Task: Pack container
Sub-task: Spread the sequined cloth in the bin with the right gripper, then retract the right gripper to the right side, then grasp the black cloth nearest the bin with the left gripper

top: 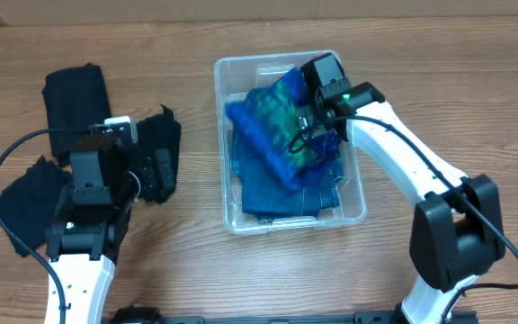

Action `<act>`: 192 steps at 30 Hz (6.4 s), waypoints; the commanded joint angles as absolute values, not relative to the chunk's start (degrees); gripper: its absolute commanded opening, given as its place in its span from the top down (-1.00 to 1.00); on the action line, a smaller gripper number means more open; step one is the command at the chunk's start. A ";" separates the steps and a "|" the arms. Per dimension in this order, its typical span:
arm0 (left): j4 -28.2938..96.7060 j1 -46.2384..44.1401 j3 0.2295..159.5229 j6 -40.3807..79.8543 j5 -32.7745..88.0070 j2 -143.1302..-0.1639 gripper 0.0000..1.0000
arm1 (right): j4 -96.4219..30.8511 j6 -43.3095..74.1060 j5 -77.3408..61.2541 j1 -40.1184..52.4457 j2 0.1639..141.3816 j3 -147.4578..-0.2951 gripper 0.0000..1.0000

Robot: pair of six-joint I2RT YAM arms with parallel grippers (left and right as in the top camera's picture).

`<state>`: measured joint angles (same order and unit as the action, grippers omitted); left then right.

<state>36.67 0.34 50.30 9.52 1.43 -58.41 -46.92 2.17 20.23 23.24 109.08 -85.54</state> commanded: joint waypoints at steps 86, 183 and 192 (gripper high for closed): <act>36.12 -0.03 51.88 10.33 1.06 -58.78 -1.00 | -59.16 5.98 7.25 11.70 81.41 -97.17 -1.00; 31.83 13.54 64.86 7.84 47.33 -98.67 0.92 | -76.86 16.29 -1.80 -15.77 81.36 -94.21 -1.00; 35.86 2.00 81.17 1.93 42.87 -84.90 0.92 | -76.84 16.29 -1.61 -15.77 81.36 -94.21 -1.00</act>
